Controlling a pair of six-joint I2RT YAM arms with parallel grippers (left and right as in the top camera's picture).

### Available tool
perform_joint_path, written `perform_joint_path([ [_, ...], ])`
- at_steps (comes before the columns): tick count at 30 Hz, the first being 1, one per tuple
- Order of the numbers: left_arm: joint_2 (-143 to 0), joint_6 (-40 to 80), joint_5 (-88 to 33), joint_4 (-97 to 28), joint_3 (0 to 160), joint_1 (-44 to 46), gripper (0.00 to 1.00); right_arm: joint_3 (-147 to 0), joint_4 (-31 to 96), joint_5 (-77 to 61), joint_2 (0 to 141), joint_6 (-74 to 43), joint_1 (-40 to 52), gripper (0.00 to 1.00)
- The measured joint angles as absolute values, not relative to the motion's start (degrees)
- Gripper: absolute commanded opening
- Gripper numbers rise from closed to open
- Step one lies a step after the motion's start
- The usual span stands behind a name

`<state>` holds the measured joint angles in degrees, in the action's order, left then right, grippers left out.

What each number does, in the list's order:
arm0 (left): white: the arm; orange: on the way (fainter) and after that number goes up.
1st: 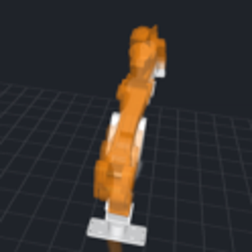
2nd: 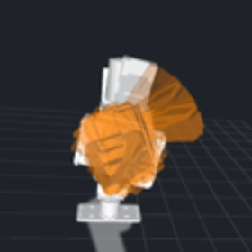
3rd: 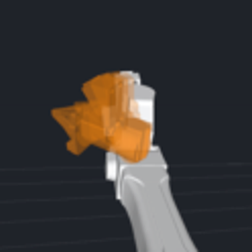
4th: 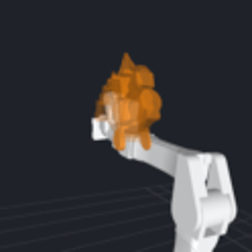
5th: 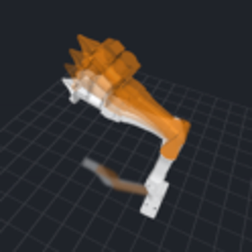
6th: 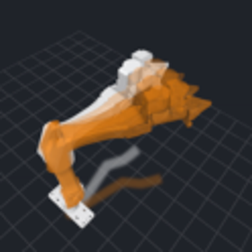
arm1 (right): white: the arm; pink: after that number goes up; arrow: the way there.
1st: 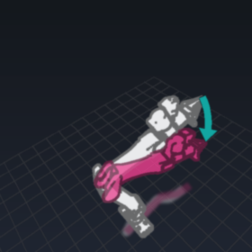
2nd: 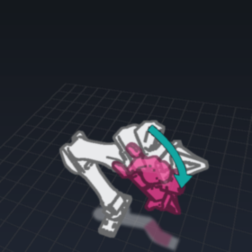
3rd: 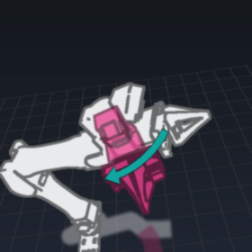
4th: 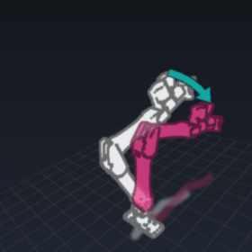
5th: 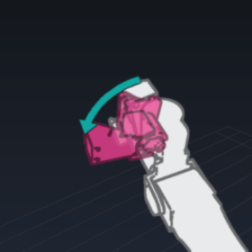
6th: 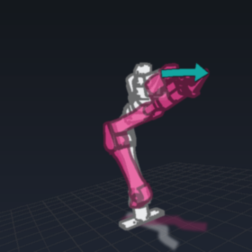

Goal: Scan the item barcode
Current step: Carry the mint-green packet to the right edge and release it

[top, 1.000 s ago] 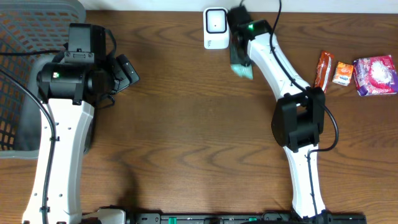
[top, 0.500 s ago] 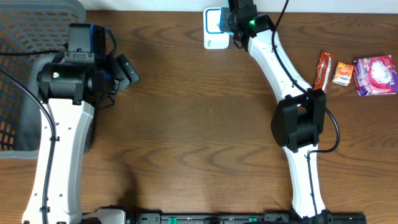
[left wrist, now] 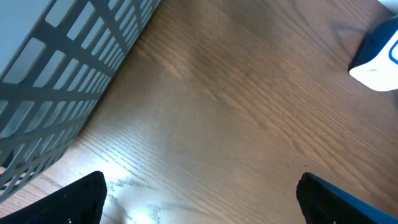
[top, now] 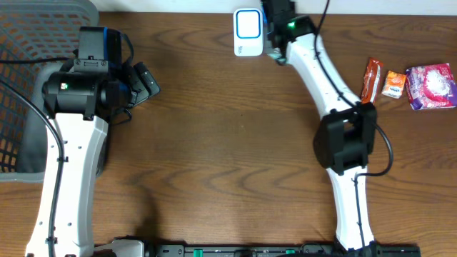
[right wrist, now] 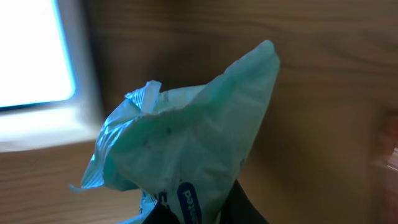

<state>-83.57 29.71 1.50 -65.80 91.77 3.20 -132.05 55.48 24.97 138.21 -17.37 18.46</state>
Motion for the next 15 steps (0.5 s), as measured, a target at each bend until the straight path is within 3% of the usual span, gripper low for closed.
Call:
perform_joint_path([
  [7, -83.6, 29.7, 1.5, -65.8, 91.8, 3.2, 0.98, -132.0, 71.0, 45.6, 135.4, -15.9, 8.2, 0.01],
  [10, -83.6, 29.7, 1.5, -65.8, 91.8, 3.2, 0.98, -132.0, 73.6, 45.8, 135.1, -15.9, 2.1, 0.11],
  [12, -83.6, 29.7, 1.5, -65.8, 91.8, 3.2, 0.98, -132.0, 74.4, 44.1, 135.1, -15.9, -1.0, 0.43],
  [13, -83.6, 29.7, 1.5, -65.8, 91.8, 3.2, 0.98, -132.0, 75.0, 42.9, 135.1, -15.9, -2.7, 0.92],
  [14, -83.6, 29.7, 1.5, -65.8, 91.8, 3.2, 0.98, -132.0, 75.7, 42.3, 135.1, -16.0, -3.8, 0.99],
  [15, -83.6, 29.7, 1.5, -65.8, 91.8, 3.2, 0.98, -132.0, 76.6, 41.7, 135.1, -16.1, -5.0, 0.99],
])
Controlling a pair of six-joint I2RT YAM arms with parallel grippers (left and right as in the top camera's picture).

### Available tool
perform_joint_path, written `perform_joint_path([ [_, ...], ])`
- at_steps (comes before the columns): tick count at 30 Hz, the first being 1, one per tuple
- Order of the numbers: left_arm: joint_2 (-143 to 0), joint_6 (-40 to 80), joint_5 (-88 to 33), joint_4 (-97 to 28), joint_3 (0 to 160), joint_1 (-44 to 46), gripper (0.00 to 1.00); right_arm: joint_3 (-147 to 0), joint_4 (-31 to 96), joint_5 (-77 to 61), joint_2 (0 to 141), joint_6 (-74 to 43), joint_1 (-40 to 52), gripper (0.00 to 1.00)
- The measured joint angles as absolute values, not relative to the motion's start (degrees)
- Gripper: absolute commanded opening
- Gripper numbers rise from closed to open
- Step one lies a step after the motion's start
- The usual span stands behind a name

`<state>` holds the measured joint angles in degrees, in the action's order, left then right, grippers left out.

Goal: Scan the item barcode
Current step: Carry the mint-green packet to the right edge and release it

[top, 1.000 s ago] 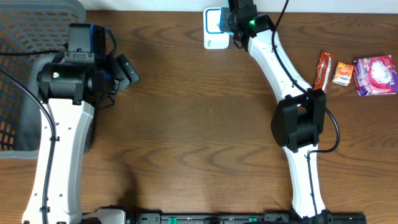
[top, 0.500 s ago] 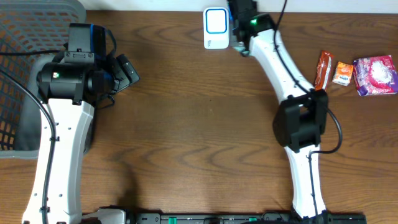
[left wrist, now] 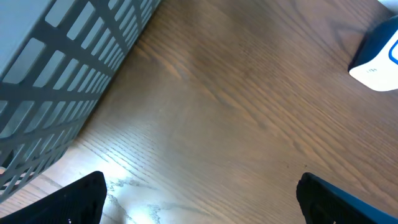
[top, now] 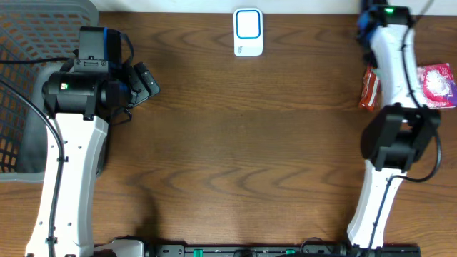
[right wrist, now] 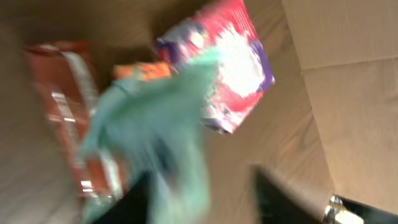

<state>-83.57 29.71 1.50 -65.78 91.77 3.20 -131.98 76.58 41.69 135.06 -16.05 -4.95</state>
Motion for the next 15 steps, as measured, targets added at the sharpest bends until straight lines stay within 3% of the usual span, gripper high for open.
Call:
perform_joint_path([
  [8, -83.6, 29.7, 1.5, -65.8, 91.8, 3.2, 0.98, -131.9, 81.5, 39.4, 133.6, -17.2, -6.7, 0.99],
  [15, -83.6, 29.7, 1.5, -65.8, 91.8, 3.2, 0.98, -131.7, 87.4, 34.7, 119.1, -22.7, -5.2, 0.99],
])
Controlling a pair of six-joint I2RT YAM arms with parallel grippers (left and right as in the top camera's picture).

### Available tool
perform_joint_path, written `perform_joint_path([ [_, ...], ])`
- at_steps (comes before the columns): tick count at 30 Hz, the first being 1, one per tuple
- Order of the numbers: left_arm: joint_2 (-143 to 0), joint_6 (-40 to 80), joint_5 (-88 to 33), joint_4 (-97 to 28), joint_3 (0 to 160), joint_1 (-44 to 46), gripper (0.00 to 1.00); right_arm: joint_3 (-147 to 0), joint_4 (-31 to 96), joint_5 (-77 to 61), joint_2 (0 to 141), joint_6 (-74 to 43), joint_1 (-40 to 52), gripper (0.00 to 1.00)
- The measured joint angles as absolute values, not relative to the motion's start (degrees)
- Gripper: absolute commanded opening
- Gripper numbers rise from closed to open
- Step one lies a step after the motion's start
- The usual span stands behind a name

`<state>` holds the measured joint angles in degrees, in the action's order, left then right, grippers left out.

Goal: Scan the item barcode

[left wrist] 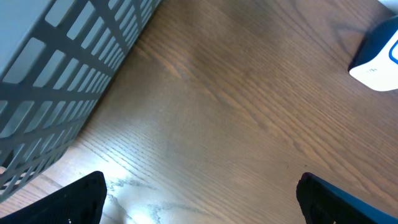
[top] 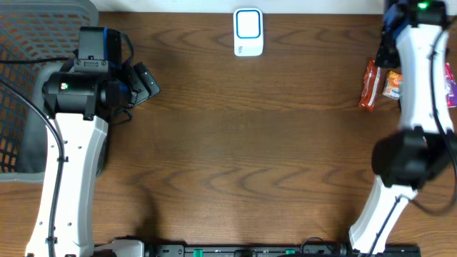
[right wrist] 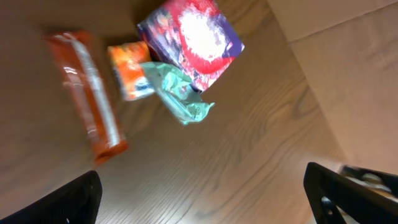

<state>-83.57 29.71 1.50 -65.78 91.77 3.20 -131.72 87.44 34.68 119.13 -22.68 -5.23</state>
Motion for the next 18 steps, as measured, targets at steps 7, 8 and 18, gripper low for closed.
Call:
perform_joint_path([
  [7, -83.6, 29.7, 1.5, -65.8, 91.8, 3.2, 0.98, -131.9, 93.0, 26.8, 101.0, -24.9, -0.8, 0.99],
  [8, -83.6, 29.7, 1.5, -65.8, 91.8, 3.2, 0.98, -131.9, 93.7, 25.9, 99.1, -25.0, 0.5, 0.99],
  [18, -83.6, 29.7, 1.5, -65.7, 91.8, 3.2, 0.98, -129.5, 96.8, 18.4, 80.5, -21.7, 19.1, 0.99],
])
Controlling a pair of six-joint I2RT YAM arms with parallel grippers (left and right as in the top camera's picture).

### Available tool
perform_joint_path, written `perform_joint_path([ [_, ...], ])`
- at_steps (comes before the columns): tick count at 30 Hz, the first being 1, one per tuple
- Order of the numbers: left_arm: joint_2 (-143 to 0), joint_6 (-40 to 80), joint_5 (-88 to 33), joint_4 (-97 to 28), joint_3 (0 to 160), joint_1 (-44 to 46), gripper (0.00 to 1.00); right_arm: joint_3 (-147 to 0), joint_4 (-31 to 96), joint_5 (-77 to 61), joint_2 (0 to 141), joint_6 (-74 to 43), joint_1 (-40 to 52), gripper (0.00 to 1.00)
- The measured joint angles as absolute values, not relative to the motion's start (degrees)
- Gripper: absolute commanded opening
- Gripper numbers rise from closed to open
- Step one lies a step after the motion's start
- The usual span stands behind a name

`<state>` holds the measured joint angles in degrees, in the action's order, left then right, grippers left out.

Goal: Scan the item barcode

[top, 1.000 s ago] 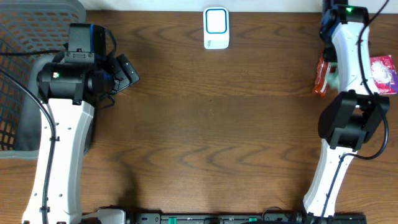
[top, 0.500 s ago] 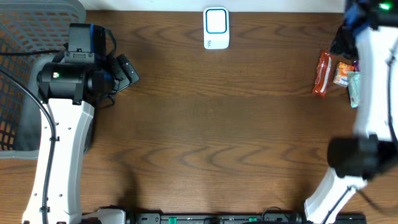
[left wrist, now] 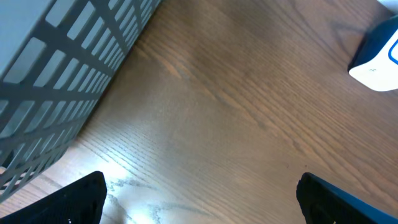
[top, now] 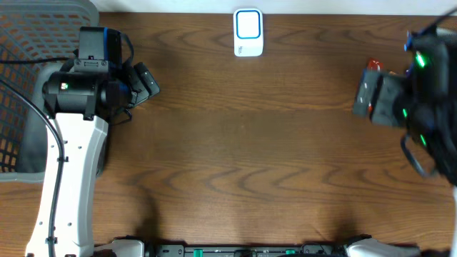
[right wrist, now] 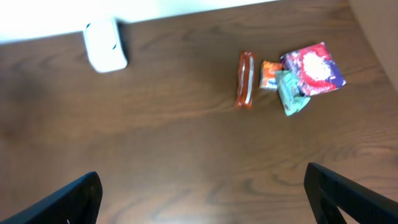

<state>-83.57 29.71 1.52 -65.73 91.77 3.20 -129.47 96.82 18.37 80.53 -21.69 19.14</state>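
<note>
The green packet lies on the table against the pink and purple packet, far right. The white scanner stands at the back edge, also seen in the right wrist view as the scanner. My right gripper is open and empty, high above the table and looking down on all of this. In the overhead view the right arm is a blurred shape that hides most of the packets. My left gripper is open and empty, low over bare wood beside the basket.
A red stick packet and a small orange packet lie beside the green one. A grey lattice basket fills the far left, its wall close to the left gripper. The left arm stands along the left side.
My right gripper, open low over the packets 0.6 s ago, is now much higher, with the scanner and all the packets in its view. The green packet and the left arm have not moved.
My right gripper held the green packet up beside the scanner. Then it was over the pile of packets at the far right with the packet in it. Then it was open and the packet lay by the pink one. Now the gripper is high above the table.
</note>
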Motion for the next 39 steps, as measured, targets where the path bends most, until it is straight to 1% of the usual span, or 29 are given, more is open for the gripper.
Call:
perform_joint_path([
  [3, -83.6, 29.7, 1.5, -65.8, 91.8, 3.2, 0.98, -125.2, 97.1, 17.4, 74.8, -21.1, 21.3, 0.99],
  [7, -83.6, 29.7, 1.5, -65.8, 91.8, 3.2, 0.98, -120.2, 97.2, 16.7, 69.0, -20.8, 21.5, 0.99],
  [11, -83.6, 29.7, 1.5, -65.8, 91.8, 3.2, 0.98, -117.9, 97.2, 11.7, 65.8, -20.6, 21.5, 0.99],
  [19, -83.6, 29.7, 1.5, -65.8, 91.8, 3.2, 0.98, -117.6, 97.2, 6.8, 63.8, -20.5, 21.5, 0.99],
  [39, -83.6, 29.7, 1.5, -65.8, 91.8, 3.2, 0.98, -116.7, 97.1, 6.1, 63.5, -19.1, 21.5, 0.99],
])
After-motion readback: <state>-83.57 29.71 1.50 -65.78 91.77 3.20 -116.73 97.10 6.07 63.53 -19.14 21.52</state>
